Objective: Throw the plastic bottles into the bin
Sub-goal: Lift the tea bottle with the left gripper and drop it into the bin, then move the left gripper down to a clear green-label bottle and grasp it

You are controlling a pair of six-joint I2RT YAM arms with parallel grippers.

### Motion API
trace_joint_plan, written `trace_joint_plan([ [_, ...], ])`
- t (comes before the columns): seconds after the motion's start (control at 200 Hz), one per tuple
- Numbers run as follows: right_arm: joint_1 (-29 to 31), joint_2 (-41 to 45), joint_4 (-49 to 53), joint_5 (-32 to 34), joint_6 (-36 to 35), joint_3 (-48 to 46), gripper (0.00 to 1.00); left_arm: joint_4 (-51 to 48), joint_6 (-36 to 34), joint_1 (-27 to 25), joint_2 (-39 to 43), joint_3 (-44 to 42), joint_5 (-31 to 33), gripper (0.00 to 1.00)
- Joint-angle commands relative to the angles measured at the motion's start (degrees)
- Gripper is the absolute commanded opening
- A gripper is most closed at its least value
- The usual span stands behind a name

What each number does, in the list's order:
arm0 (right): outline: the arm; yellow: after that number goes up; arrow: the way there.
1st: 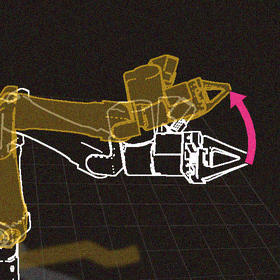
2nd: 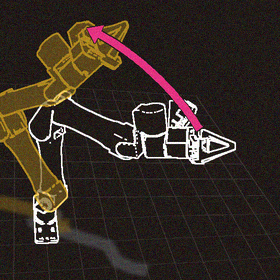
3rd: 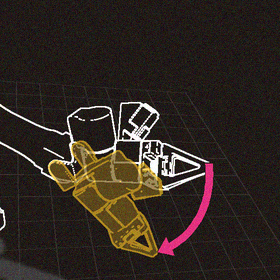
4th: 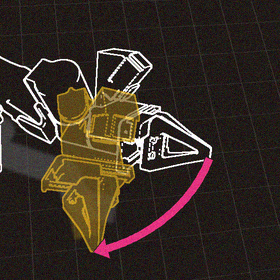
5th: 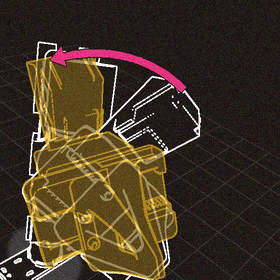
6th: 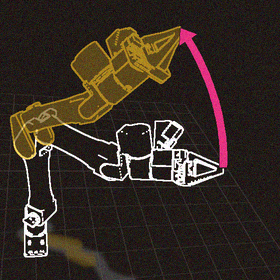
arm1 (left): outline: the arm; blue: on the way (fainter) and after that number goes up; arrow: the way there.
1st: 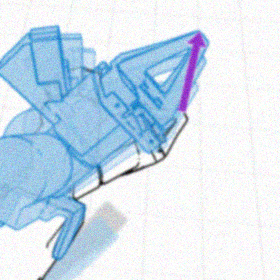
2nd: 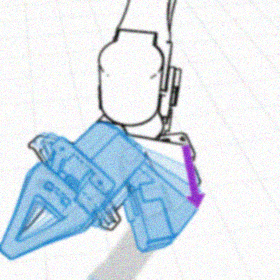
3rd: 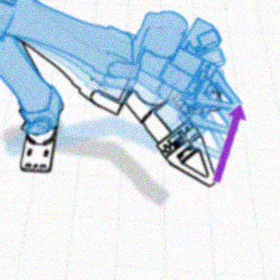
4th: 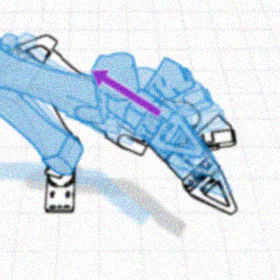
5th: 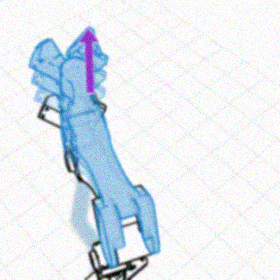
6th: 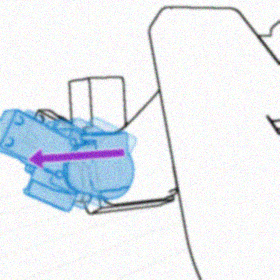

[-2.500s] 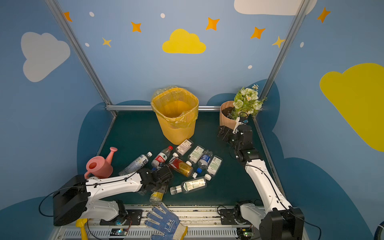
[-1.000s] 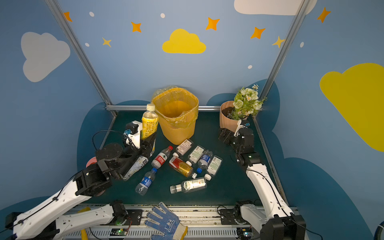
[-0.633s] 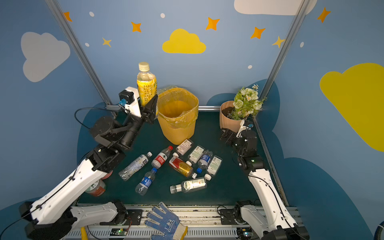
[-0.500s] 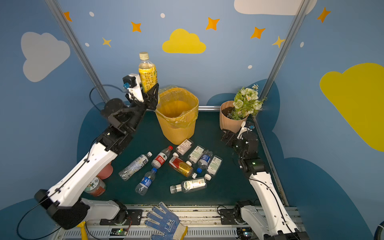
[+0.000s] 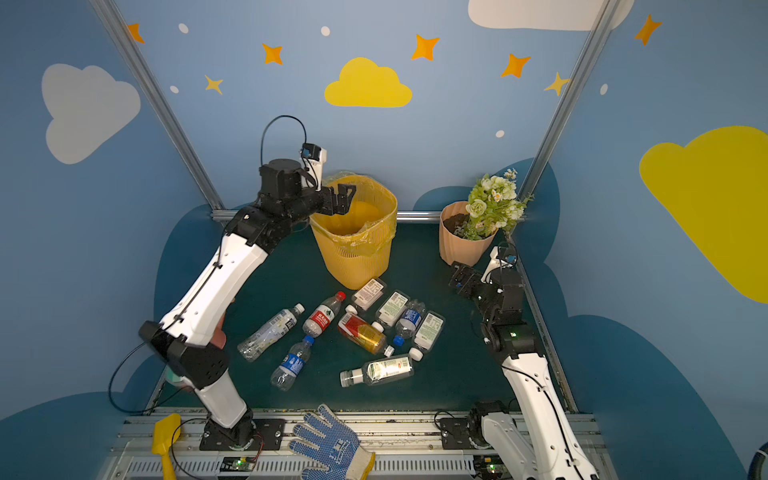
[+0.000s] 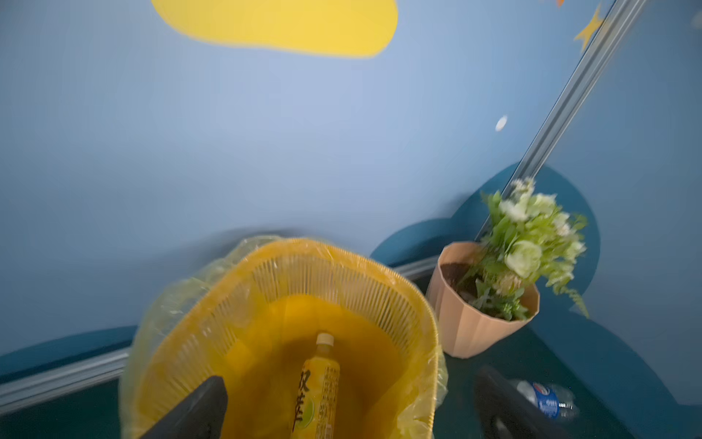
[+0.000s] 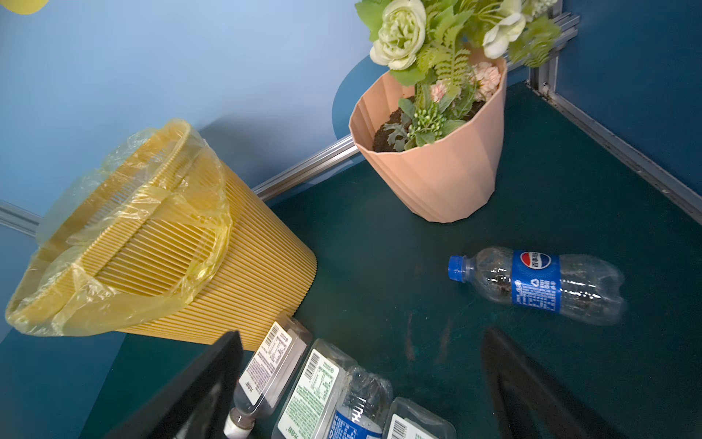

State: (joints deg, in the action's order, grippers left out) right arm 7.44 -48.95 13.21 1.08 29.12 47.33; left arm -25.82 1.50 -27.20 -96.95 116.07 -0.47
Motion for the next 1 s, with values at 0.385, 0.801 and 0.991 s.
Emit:
trace_joint_plan([
  [0.385, -5.1, -3.5, 5.2, 1.8, 4.2, -0.4, 0.96, 22.0, -4.8, -4.3, 31.0, -34.7, 9.8, 1.00],
  [0.801, -8.5, -8.1, 5.0, -3.5, 10.0, -2.6, 0.96, 13.0, -3.5, -8.1, 38.6, -49.4, 4.8, 1.00],
  [0.991, -8.6, -7.5, 4.7, -3.1, 10.3, -3.0, 0.96, 10.4, -6.0, -18.7, 36.8, -54.0, 3.4, 1.00],
])
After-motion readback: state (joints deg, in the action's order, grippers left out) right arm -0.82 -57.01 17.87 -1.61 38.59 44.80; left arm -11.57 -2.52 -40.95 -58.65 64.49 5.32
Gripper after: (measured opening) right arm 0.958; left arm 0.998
